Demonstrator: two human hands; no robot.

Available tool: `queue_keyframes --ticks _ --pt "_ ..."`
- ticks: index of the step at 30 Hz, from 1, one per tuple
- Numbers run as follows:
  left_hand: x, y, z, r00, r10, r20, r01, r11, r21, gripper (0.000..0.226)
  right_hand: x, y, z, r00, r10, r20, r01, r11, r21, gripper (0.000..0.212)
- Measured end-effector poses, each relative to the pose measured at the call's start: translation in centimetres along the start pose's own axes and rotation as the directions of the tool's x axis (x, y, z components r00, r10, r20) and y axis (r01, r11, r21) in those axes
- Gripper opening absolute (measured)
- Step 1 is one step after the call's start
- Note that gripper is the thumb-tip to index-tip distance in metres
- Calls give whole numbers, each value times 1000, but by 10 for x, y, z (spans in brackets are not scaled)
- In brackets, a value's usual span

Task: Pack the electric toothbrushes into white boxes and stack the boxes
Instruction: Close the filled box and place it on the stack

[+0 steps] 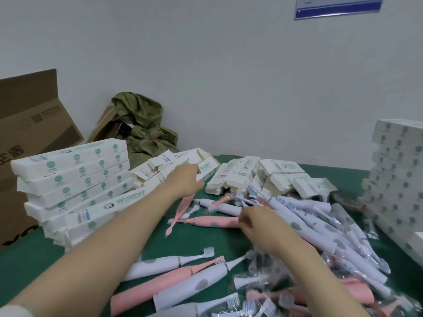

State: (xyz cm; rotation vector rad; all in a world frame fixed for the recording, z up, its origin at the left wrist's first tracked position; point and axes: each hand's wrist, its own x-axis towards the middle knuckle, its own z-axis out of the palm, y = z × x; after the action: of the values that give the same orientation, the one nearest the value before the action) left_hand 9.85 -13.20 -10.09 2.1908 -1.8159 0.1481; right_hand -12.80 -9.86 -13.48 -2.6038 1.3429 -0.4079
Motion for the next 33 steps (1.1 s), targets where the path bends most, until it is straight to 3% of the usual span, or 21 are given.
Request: queue_keyframes --ticks 4,7,11,15,19,23,26,28,30,33 --pt "40 21 34 989 -71 128 86 989 -119 47 4 1 6 999 -25 -27 24 999 -28 25" --pt "61 33 56 989 -86 117 109 971 -214 47 8 2 4 999 -50 -18 49 998 -45 25" --pt "71 38 63 981 -192 -12 178 933 -312 38 10 8 0 999 -42 -6 41 997 -73 26" --pt "60 29 30 936 -259 -239 116 867 -485 58 12 16 -1 1000 -3 1 3 1000 -5 25" --pt "21 13 -19 866 -208 -454 -83 836 -542 58 11 21 -2 999 34 -13 -33 999 42 23" --pt "-26 2 -53 832 -158 -533 -194 816 -545 58 13 14 -7 993 -11 -121 30 987 156 25" --pt "-55 -5 -68 866 -18 -499 -281 809 -516 57 15 -3 -18 912 -49 -408 160 957 241 42" --pt "-68 -6 -74 896 97 -434 -332 796 -507 59 16 -17 -28 827 -90 -556 228 956 184 59" --pt "-79 -3 -78 904 202 -377 -388 757 -525 58 16 -29 -37 780 -145 -609 244 966 83 74" --pt "-89 8 -83 886 324 -331 -462 674 -577 60 15 -36 -46 796 -174 -580 225 974 17 82"
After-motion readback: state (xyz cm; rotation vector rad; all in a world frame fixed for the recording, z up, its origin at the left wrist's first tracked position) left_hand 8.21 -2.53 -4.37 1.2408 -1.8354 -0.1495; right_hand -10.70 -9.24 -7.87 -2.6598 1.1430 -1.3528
